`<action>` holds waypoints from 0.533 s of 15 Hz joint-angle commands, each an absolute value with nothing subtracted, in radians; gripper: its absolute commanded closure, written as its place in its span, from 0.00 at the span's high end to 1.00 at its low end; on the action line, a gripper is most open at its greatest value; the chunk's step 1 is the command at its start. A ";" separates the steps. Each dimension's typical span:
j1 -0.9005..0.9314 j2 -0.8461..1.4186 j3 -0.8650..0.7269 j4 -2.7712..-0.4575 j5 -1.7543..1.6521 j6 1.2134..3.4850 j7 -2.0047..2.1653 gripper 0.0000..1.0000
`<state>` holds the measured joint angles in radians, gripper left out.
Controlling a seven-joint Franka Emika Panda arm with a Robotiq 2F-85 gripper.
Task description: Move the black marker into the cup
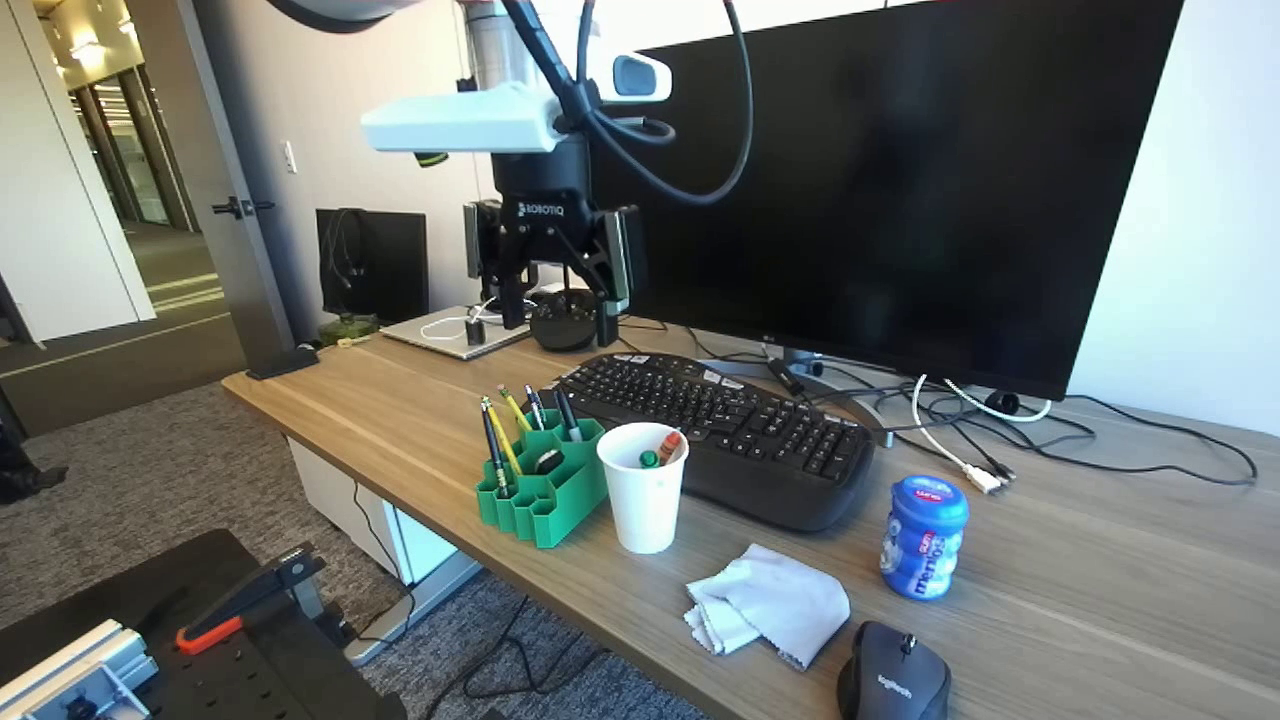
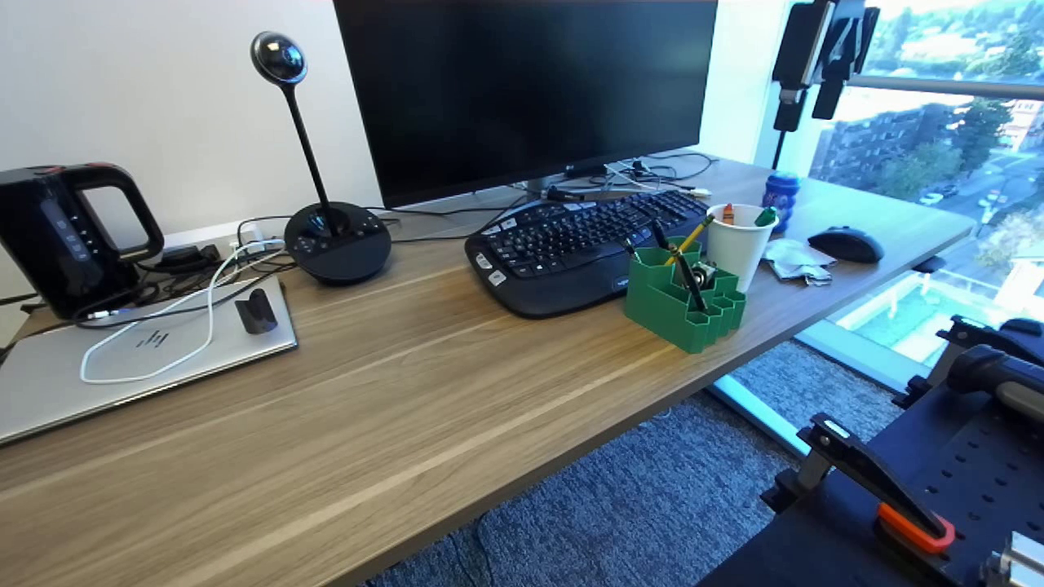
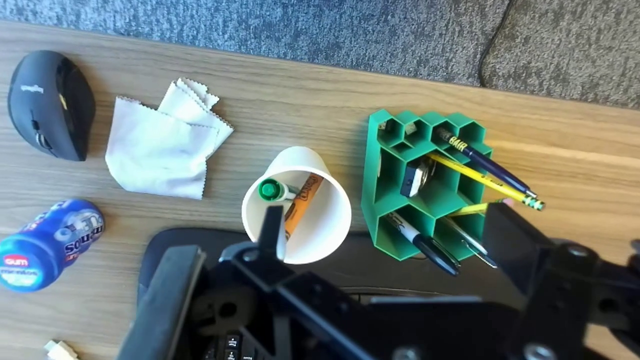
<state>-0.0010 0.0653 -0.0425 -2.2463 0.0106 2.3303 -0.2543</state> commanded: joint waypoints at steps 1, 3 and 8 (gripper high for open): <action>-0.012 0.093 -0.036 -2.198 -0.001 2.286 -0.190 1.00; -0.012 0.115 -0.038 -2.178 -0.010 2.264 -0.150 1.00; -0.007 0.198 -0.039 -2.099 -0.039 2.197 -0.055 1.00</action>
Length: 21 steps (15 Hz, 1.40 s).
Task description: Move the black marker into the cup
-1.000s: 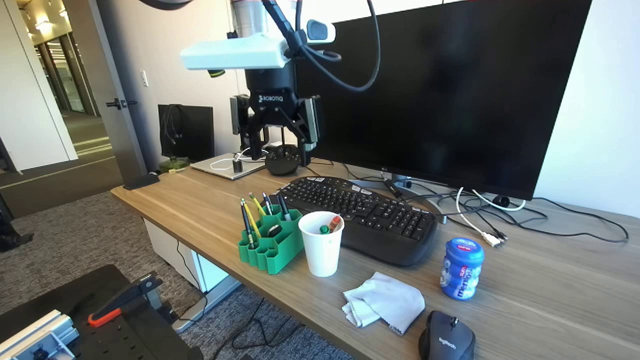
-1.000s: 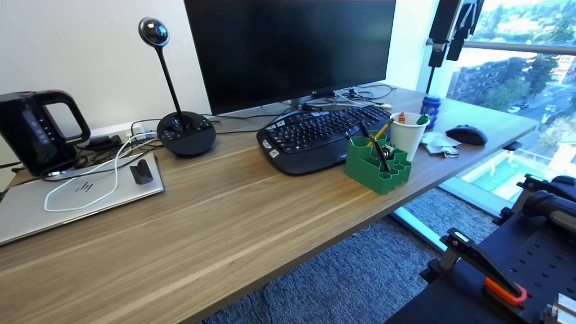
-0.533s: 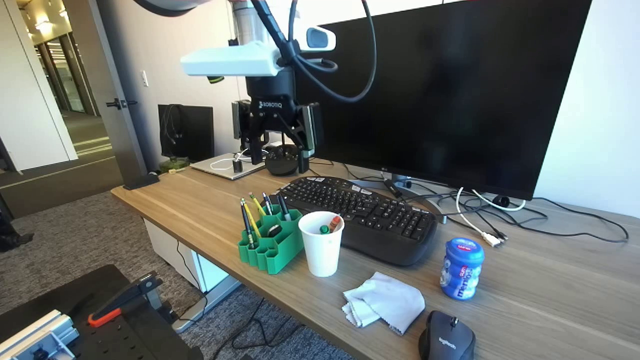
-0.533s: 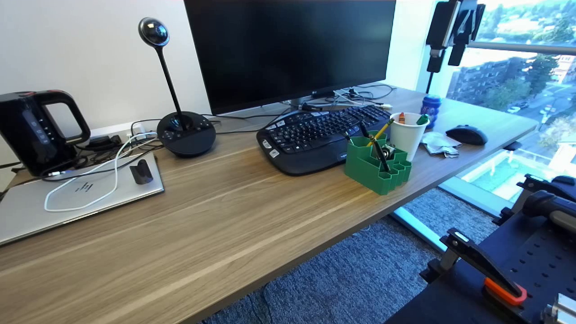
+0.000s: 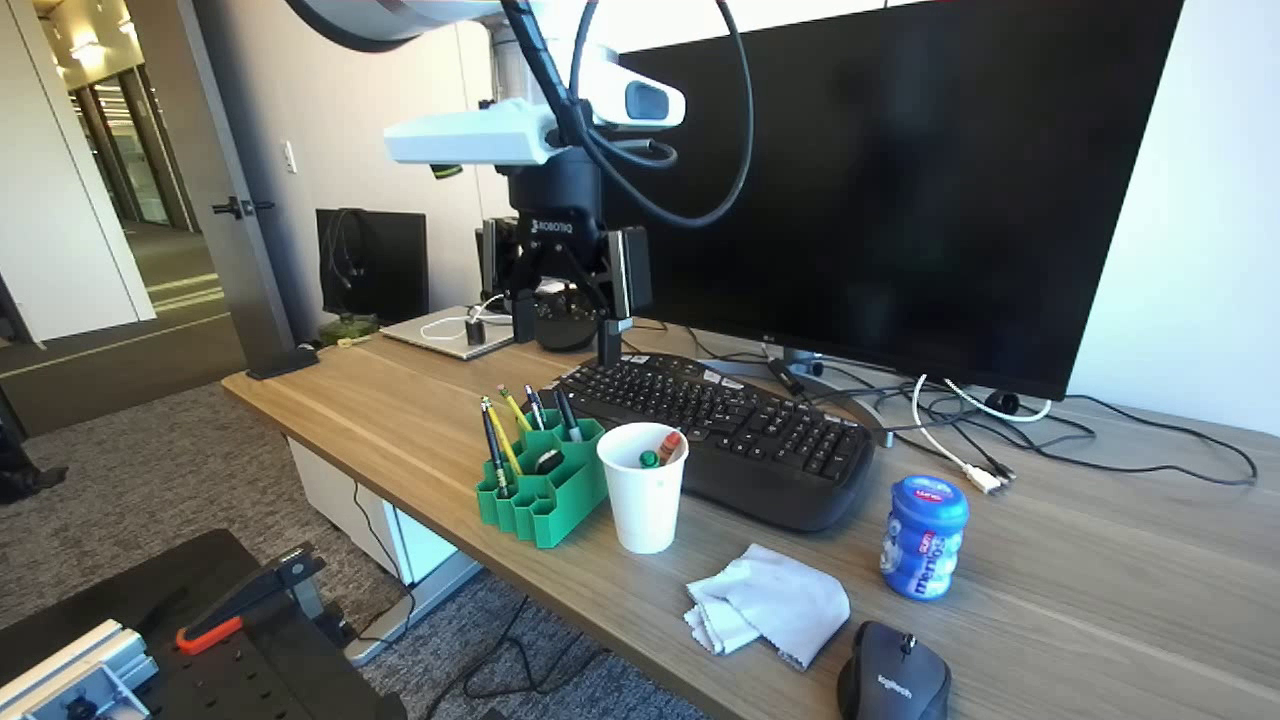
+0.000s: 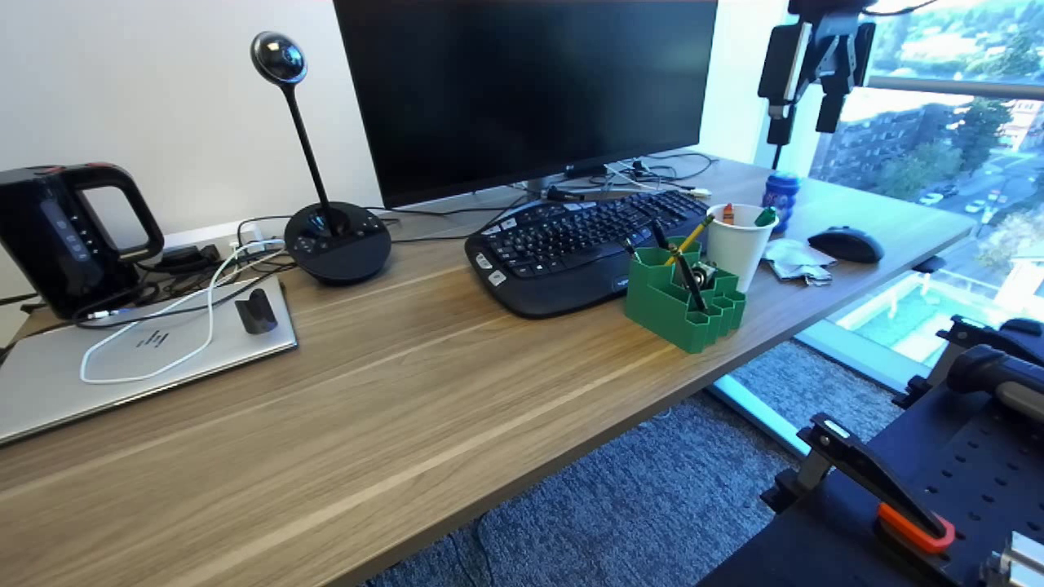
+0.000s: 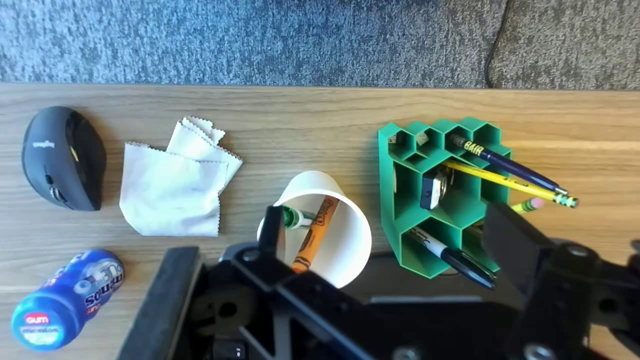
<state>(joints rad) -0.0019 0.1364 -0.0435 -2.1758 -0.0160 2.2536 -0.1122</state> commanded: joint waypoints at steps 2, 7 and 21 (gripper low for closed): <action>-0.006 0.234 -0.040 -2.062 -0.040 2.174 -0.030 1.00; -0.007 0.308 -0.043 -1.980 -0.031 2.164 0.013 1.00; -0.007 0.377 -0.062 -1.929 -0.046 2.178 0.052 1.00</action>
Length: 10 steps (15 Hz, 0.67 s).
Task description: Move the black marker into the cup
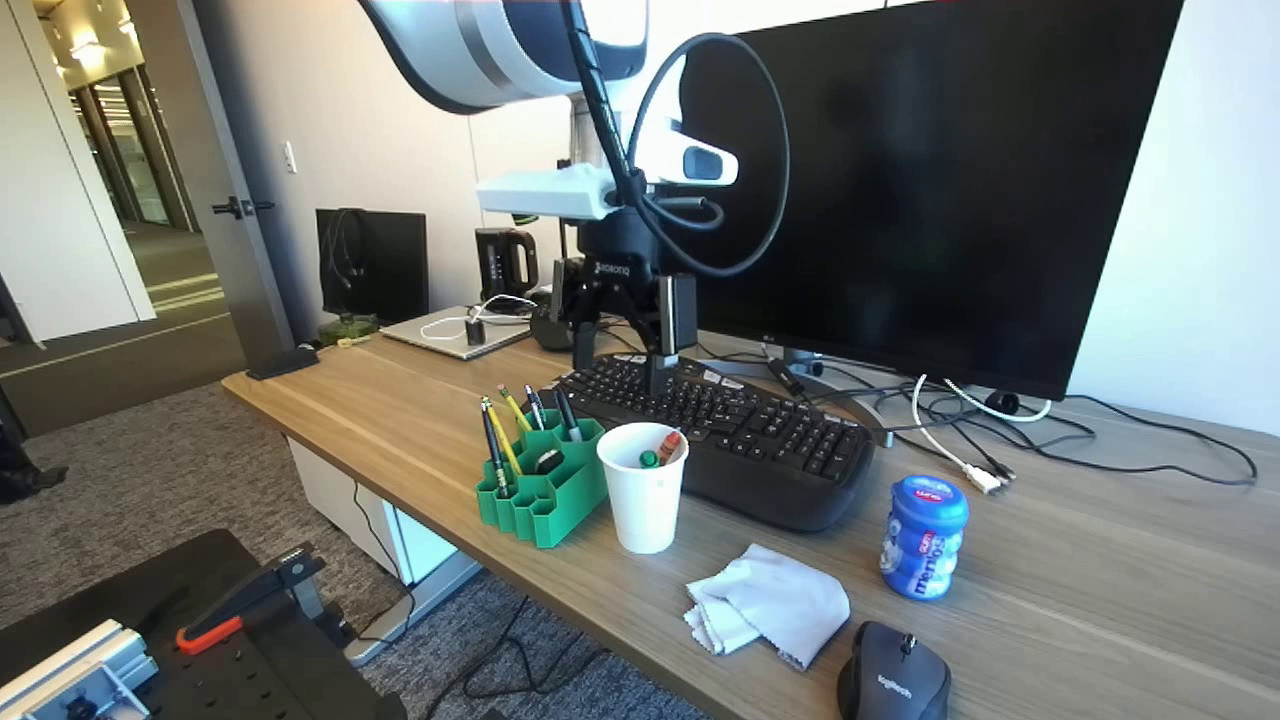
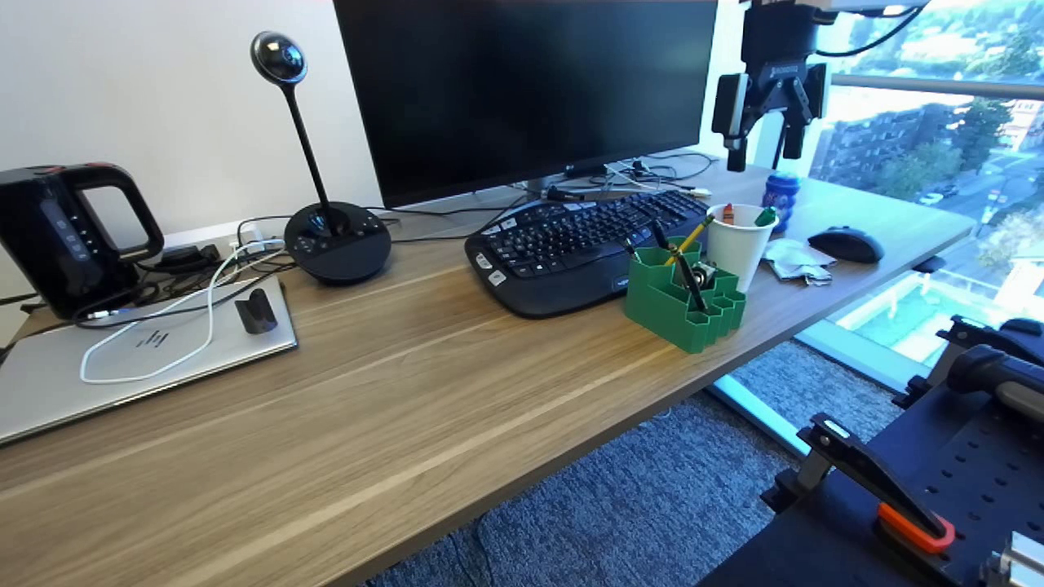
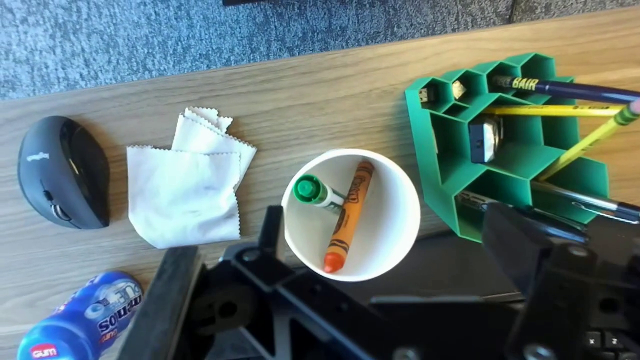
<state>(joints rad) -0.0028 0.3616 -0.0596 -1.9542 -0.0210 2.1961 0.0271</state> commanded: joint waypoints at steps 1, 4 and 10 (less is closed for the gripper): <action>-0.007 0.380 -0.063 -1.927 -0.046 2.174 0.055 1.00; -0.006 0.384 -0.067 -1.928 -0.054 2.168 0.064 1.00; -0.002 0.397 -0.075 -1.928 -0.078 2.121 0.083 1.00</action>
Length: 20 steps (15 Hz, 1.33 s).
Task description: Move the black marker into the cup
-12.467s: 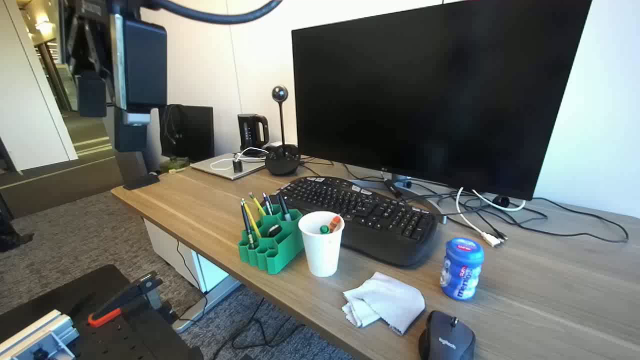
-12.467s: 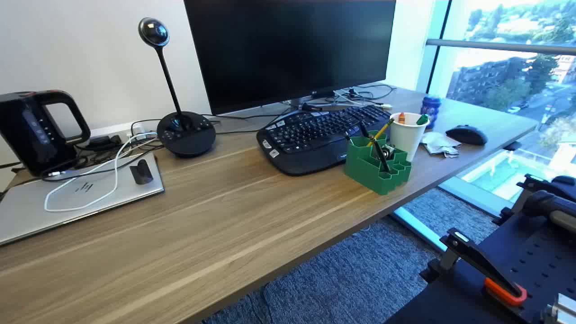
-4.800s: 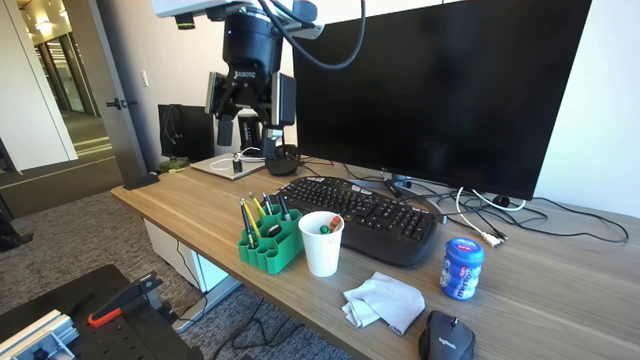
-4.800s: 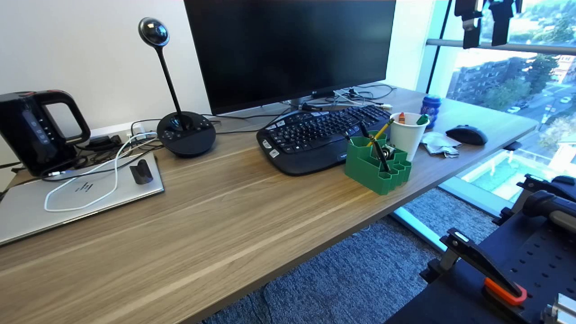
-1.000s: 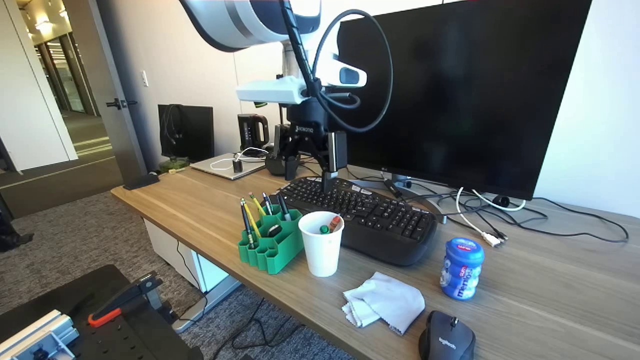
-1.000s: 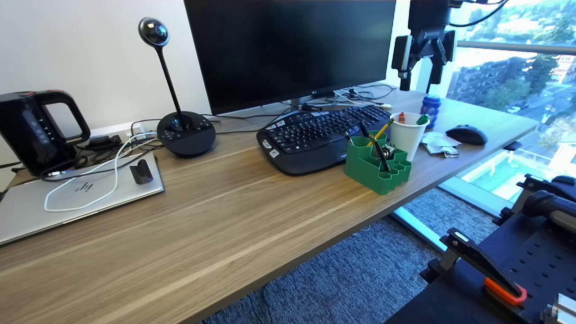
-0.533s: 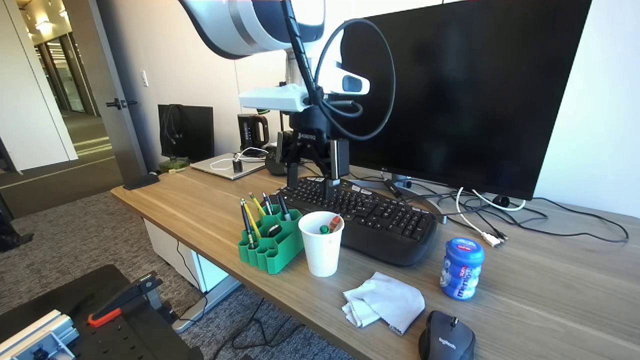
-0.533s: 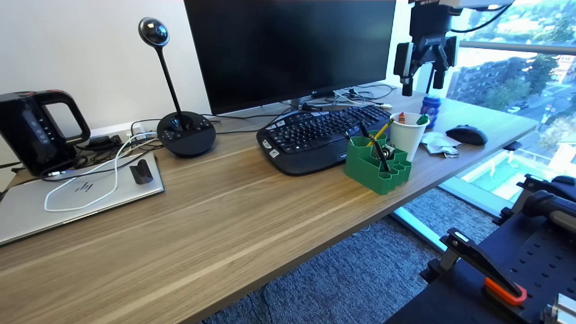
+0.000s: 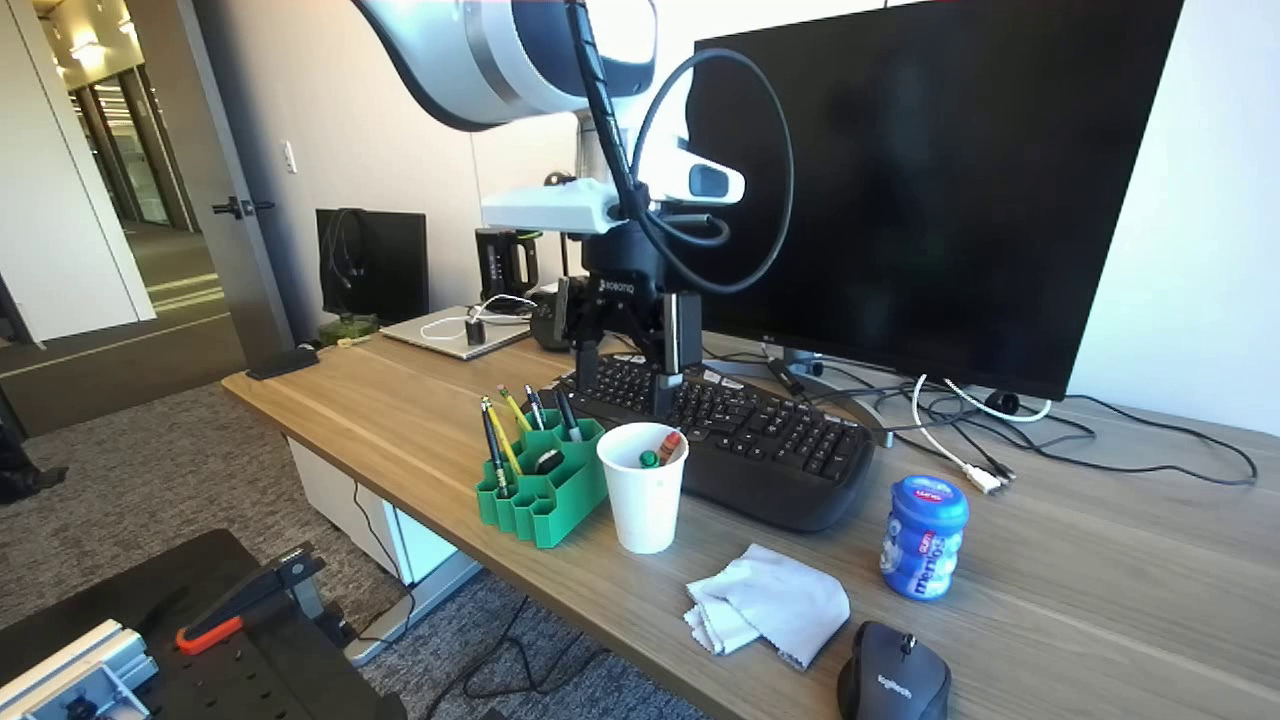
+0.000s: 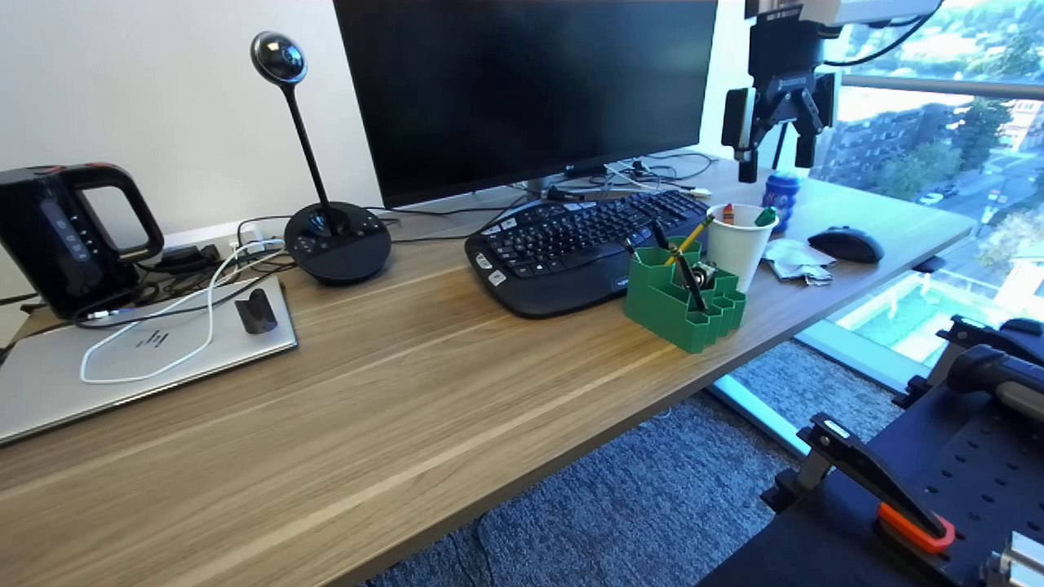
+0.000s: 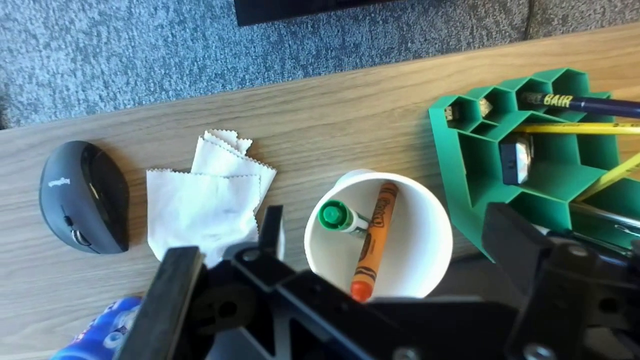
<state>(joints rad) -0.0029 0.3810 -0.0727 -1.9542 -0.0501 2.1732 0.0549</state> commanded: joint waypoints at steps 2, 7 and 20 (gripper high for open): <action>-0.002 0.402 -0.075 -1.925 -0.083 2.097 0.091 1.00; -0.004 0.411 -0.079 -1.918 -0.062 2.094 0.143 1.00; -0.005 0.415 -0.077 -1.912 -0.041 2.088 0.264 1.00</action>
